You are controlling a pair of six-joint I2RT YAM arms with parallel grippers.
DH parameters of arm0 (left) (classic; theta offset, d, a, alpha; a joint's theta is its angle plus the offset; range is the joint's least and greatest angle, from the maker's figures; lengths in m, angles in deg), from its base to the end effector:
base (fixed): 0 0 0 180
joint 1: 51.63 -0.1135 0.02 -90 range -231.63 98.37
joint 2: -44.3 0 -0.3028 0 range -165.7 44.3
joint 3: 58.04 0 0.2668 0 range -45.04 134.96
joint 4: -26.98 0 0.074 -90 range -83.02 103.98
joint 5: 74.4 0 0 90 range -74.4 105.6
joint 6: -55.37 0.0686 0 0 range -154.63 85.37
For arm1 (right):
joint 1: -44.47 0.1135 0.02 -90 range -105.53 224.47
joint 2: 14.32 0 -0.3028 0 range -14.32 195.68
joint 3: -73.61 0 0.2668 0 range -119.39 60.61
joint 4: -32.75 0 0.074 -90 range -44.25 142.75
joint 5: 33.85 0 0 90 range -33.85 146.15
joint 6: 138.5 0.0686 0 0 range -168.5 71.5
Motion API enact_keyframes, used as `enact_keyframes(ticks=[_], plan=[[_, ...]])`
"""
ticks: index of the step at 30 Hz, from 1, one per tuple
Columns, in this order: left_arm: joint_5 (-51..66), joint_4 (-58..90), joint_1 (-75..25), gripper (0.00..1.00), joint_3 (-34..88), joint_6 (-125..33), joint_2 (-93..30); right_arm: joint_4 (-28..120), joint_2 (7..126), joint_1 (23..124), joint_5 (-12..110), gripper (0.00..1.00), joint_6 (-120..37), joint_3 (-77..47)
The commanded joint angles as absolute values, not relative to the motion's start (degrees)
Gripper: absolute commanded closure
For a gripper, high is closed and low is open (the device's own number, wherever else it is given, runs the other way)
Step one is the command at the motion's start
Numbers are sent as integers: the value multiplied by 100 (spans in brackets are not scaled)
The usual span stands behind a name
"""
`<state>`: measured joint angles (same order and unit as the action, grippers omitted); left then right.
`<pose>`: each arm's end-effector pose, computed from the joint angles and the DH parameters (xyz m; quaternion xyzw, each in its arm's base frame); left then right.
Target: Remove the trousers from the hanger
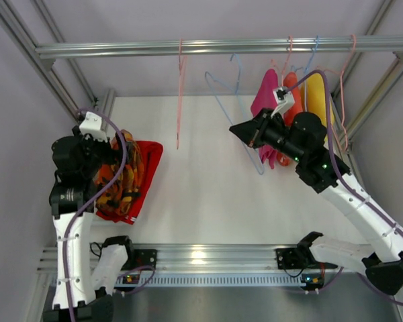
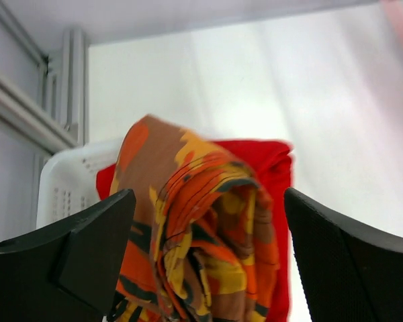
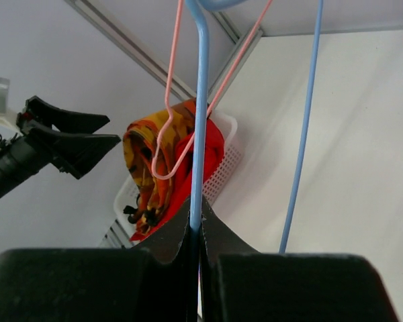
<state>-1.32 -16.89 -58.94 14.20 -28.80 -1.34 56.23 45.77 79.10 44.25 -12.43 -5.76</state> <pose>0.1813 0.0031 0.4080 0.0769 0.7976 -0.0506 0.5962 0.2072 0.1603 0.4537 -0.0614 0.7294 0.4537 0.5083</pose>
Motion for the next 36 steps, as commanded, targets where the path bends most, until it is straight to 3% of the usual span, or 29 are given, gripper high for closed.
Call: enact_keyframes(ticks=[1, 19, 28, 36], plan=[[-848, -1977, -5919, 3, 2025, -3436, 36, 5700, 4641, 8155, 4903, 100, -1063, -1188], [-813, -2188, -5919, 1, 3186, -4060, -96, 5963, 6223, 8464, 5931, 100, -526, -2772], [-329, -3233, -5919, 1, 3897, -4122, -904, 5814, 6469, 8499, 6248, 100, -693, -2553], [-645, -3120, -5919, 1, 3784, -4298, -949, 5269, 6548, 8481, 6222, 100, -922, -2420]])
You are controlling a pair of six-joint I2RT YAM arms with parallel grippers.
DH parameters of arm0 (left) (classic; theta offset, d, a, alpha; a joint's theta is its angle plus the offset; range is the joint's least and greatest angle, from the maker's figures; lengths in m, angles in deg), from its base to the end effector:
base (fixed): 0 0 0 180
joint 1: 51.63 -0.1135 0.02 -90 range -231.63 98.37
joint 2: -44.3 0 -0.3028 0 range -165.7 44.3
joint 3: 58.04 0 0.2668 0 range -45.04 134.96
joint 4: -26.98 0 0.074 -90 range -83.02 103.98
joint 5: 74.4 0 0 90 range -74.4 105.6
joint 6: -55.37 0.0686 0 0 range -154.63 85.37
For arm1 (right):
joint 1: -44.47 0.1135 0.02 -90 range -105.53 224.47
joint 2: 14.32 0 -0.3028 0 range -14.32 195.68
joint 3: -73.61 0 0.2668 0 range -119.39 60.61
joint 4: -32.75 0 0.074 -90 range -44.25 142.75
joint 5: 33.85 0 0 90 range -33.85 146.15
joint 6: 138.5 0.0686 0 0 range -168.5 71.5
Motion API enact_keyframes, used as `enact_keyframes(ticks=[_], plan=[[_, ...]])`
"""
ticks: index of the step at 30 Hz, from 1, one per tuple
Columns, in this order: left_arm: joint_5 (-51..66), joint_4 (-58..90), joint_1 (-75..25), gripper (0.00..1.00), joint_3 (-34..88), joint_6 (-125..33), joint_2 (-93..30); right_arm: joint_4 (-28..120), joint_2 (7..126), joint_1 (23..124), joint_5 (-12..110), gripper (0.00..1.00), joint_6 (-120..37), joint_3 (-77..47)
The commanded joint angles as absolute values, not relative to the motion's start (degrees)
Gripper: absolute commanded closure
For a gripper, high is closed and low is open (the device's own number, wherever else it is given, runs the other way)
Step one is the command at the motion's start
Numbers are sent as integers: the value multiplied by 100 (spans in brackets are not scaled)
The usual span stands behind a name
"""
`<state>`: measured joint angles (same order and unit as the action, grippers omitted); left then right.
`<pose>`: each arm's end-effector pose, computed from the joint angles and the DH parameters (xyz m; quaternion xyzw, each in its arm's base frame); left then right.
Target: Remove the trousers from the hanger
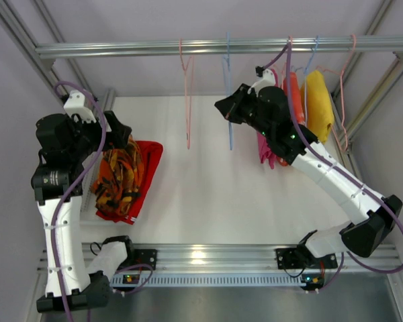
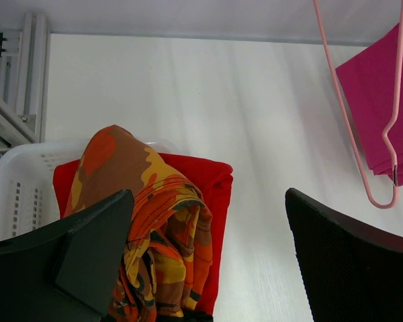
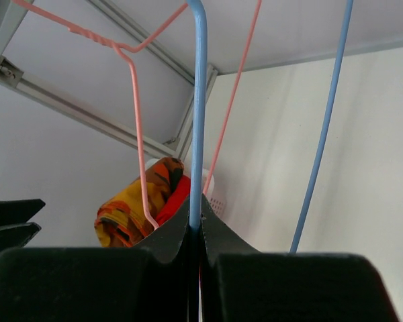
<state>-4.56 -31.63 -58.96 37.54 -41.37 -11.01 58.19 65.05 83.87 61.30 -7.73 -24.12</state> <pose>0.1841 -0.0002 0.4914 0.0039 0.8048 -0.1389 0.5771 0.2810 0.2229 0.4776 0.0387 0.7483 0.4001 0.5277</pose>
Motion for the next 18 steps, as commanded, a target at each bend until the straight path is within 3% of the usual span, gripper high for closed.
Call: enact_keyframes(ticks=[1, 18], plan=[[-672, -3120, -5919, 1, 3775, -4315, -957, 5260, 6574, 8481, 6178, 100, -887, -2438], [-646, -2944, -5910, 1, 3564, -4333, -905, 4715, 6803, 8314, 6055, 100, -1054, -2684]])
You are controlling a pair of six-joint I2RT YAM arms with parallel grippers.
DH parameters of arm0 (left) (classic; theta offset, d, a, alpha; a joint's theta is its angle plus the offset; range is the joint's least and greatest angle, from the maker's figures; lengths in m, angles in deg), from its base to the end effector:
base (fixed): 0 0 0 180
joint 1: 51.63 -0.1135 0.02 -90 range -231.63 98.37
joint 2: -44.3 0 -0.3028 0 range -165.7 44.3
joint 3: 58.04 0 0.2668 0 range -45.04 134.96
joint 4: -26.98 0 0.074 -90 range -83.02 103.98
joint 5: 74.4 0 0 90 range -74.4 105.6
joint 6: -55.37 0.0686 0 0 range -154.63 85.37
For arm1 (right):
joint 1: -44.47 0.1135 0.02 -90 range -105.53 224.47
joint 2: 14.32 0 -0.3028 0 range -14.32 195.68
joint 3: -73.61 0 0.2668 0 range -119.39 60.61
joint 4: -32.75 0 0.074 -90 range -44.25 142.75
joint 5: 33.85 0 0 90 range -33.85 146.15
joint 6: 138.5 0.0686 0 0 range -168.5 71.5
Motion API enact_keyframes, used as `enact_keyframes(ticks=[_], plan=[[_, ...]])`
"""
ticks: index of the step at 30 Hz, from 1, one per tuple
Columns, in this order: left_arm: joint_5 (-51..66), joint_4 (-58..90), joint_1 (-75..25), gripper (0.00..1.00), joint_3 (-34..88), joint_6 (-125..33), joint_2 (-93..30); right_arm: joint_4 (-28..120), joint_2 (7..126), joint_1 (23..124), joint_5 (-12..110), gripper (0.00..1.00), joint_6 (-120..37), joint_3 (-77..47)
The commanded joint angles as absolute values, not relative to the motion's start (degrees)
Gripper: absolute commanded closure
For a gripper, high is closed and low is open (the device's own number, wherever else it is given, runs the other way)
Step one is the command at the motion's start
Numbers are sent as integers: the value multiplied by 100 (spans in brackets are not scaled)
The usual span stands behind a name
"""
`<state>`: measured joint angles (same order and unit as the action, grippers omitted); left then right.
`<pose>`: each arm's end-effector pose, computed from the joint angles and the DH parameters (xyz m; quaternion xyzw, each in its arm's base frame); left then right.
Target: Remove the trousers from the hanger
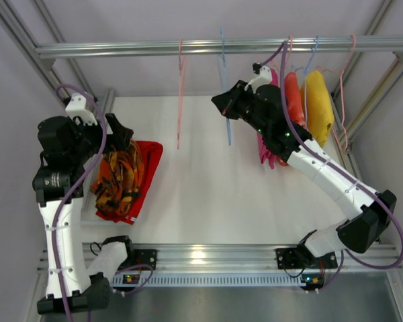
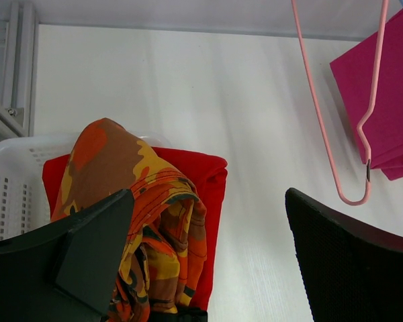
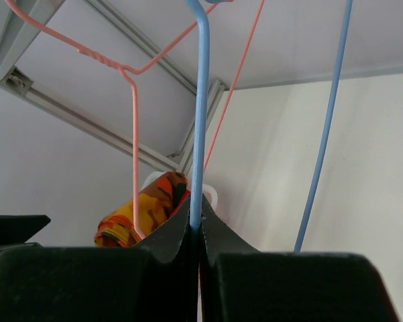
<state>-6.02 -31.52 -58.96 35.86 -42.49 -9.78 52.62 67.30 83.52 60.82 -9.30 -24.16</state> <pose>0.1796 -0.0024 0.4854 0.0029 0.8055 -0.1550 0.5719 0.2941 0.2314 0.4780 0.0288 0.7290 0.4081 0.5488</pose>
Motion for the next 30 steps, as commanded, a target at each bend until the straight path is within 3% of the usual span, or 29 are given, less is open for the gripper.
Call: enact_keyframes(ticks=[1, 11, 12, 13, 15, 16, 17, 19, 20, 30], plan=[[-654, -2944, -5919, 1, 3564, -4333, -913, 4811, 6838, 8306, 6046, 100, -1010, -2693], [-804, -3268, -5919, 1, 3739, -4114, -1281, 4847, 6838, 8305, 5906, 100, -641, -2175], [-874, -3339, -5919, 1, 3818, -4061, -1343, 4864, 6830, 8305, 5879, 97, -614, -2113], [-909, -3383, -5919, 1, 3845, -4008, -1457, 4856, 6769, 8314, 5844, 91, -605, -2069], [-944, -3488, -5927, 1, 3880, -3876, -1537, 4838, 6698, 8314, 5818, 70, -692, -1990], [-962, -3498, -5910, 1, 3889, -3815, -1598, 4830, 6585, 8306, 5809, 57, -763, -1981], [-980, -3506, -5910, 1, 3898, -3727, -1608, 4838, 6514, 8305, 5809, 32, -833, -1946], [-971, -3498, -5910, 1, 3915, -3648, -1678, 4969, 6286, 8305, 5887, 15, -1044, -1937], [-971, -3498, -5910, 1, 3942, -3569, -1704, 5022, 6198, 8297, 5905, 1, -1132, -1902], [-892, -3612, -5910, 1, 4522, -3006, -2196, 5277, 4467, 8217, 6177, 0, -3089, -1480]])
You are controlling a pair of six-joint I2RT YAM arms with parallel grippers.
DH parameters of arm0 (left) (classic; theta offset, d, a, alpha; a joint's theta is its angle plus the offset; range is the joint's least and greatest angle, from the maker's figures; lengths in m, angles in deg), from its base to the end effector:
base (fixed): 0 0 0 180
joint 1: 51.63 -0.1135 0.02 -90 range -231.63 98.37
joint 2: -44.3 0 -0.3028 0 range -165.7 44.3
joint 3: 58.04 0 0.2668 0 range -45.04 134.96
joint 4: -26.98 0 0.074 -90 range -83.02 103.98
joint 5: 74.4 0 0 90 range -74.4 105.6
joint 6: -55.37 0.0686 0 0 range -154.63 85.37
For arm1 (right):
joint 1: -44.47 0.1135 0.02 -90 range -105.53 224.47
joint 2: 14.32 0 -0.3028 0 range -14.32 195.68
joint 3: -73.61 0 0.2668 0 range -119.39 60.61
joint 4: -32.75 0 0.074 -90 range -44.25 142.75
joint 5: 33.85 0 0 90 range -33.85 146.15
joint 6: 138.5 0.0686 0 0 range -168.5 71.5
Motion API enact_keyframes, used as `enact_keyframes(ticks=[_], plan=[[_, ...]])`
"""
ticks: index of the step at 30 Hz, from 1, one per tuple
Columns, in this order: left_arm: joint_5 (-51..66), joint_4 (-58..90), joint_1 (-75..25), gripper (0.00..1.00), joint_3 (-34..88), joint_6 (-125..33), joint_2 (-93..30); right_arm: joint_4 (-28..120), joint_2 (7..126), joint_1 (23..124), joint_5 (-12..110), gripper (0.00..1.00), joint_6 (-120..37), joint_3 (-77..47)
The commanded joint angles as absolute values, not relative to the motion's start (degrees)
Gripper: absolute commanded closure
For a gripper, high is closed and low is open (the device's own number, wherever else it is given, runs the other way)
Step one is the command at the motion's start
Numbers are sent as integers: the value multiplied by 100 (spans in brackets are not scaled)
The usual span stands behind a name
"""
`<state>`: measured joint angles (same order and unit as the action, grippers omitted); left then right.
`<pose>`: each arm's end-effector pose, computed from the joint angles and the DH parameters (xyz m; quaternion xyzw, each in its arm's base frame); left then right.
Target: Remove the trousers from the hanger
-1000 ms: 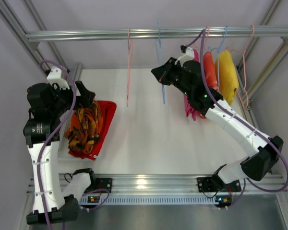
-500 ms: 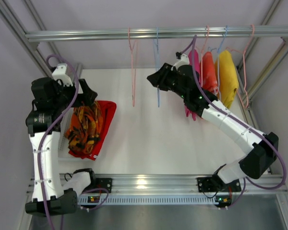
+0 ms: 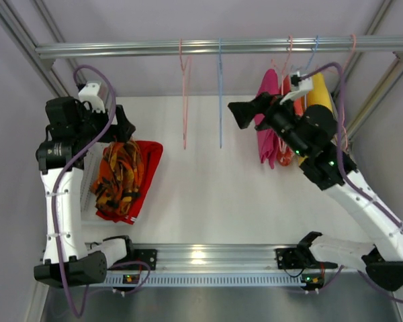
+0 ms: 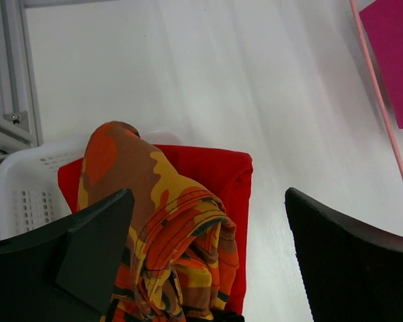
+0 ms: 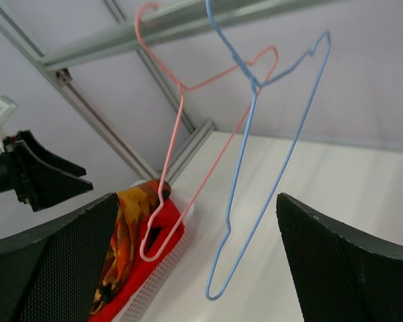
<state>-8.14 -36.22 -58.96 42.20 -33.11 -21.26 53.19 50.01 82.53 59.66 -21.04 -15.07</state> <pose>0.2359 0.0025 0.4757 0.0624 0.8454 -0.1377 0.5124 0.2184 0.1656 0.5061 -0.0407 0.6814 0.3777 0.6256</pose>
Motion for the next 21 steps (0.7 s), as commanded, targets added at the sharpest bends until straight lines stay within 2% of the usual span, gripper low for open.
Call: enact_keyframes(ticks=[1, 3, 10, 15, 21], plan=[[-901, -3577, -5901, 1, 4531, -2997, -2223, 5356, 4196, 8218, 6247, 1, -3240, -1489], [-657, -3419, -5770, 1, 4539, -2909, -2267, 5610, 3931, 8183, 6510, 1, -3661, -1454], [1472, -3173, -4031, 1, 4838, -2900, -2680, 5981, 2551, 7059, 6389, 1, -3971, -760], [1832, -2918, -3818, 1, 4821, -3146, -2628, 6157, 1813, 6268, 6222, 0, -4041, -373], [2131, -2689, -3800, 1, 4408, -3164, -2136, 6227, 1433, 6020, 6195, 1, -4244, -74]])
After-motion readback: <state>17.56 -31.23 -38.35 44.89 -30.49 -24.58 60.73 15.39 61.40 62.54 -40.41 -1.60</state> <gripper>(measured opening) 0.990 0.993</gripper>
